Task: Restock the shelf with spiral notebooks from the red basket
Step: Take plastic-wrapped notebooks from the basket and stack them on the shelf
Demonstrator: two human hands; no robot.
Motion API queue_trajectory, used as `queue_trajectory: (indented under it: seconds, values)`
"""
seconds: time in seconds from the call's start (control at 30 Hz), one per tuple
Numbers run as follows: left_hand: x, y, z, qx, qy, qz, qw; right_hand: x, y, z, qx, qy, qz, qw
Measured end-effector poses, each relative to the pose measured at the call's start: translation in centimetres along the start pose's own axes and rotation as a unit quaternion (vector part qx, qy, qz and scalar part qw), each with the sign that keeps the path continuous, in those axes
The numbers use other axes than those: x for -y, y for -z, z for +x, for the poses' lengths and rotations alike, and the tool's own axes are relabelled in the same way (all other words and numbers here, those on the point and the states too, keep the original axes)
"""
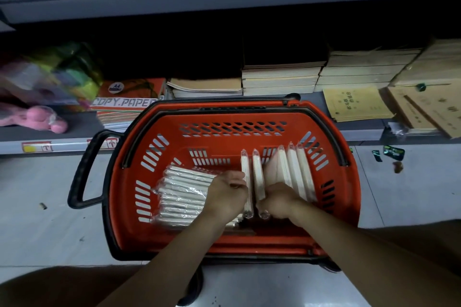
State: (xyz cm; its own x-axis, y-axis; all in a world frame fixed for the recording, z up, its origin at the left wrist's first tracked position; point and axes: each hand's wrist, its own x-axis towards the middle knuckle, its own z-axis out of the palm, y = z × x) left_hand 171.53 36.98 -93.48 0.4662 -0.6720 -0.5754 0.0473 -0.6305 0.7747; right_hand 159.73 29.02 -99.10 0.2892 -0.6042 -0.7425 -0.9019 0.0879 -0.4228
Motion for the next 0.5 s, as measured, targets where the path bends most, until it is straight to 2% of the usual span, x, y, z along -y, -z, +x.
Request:
queue_trajectory:
  seconds: [0.17,0.3,0.4,0.5]
  values:
    - [-0.5,0.1,-0.6,0.008,0.008,-0.01,1.0,0.5,-0.5,-1.9,-0.115,0.01,-0.056,0.992]
    - [-1.1,0.3,-1.0,0.016,0.009,-0.03,0.999,1.9,1.6,-3.0,-0.158,0.01,-0.006,0.987]
    - [-1.6,0.6,-1.3,0.022,0.009,-0.041,0.999,3.3,5.6,-4.3,-0.209,0.003,0.044,0.977]
    - [-2.5,0.9,-2.0,0.036,0.002,-0.068,0.997,4.0,9.2,-7.0,-0.226,0.03,0.099,0.969]
